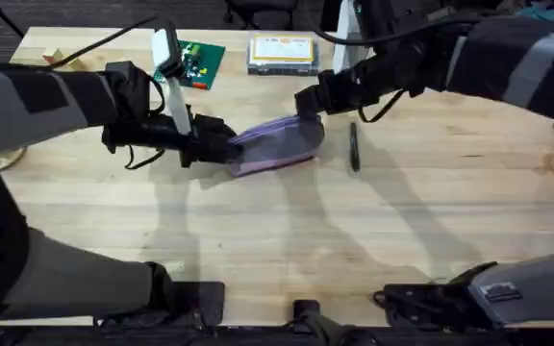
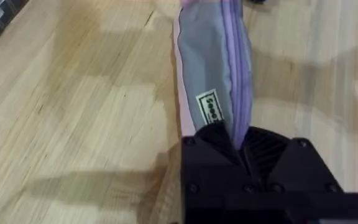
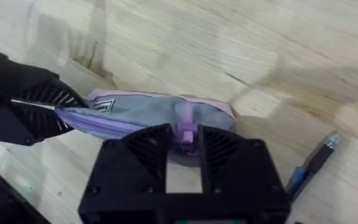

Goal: Unzip the bag, pick up the pens from the table one at a time and place them inside, then zip the bag closed.

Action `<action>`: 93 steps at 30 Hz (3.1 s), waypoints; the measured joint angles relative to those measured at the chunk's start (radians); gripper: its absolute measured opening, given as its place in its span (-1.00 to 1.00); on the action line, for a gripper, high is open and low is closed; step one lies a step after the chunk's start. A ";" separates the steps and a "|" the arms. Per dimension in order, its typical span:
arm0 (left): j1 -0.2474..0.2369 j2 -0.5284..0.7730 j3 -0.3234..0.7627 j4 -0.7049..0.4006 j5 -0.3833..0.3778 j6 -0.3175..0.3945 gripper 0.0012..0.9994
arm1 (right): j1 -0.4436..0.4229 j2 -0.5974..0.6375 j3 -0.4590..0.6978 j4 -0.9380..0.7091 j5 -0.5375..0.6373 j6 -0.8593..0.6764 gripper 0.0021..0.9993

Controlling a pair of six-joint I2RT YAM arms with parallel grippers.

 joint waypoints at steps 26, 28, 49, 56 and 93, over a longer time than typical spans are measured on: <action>0.001 0.000 0.000 0.000 -0.004 0.000 -0.92 | -0.004 -0.010 0.000 0.040 -0.096 0.048 -0.94; 0.001 0.000 0.000 0.000 -0.005 0.000 -0.92 | 0.004 -0.009 0.000 0.051 -0.106 0.083 -0.94; 0.010 0.000 0.000 -0.008 -0.012 0.000 -0.92 | 0.381 0.003 -0.004 0.244 0.083 0.161 -0.94; 0.014 0.000 0.000 -0.008 -0.016 0.004 -0.92 | 0.434 0.052 -0.005 0.329 0.113 0.179 -0.94; -0.004 0.000 0.000 -0.003 0.045 0.002 0.99 | 0.281 -0.229 0.000 -0.006 0.043 -0.013 1.00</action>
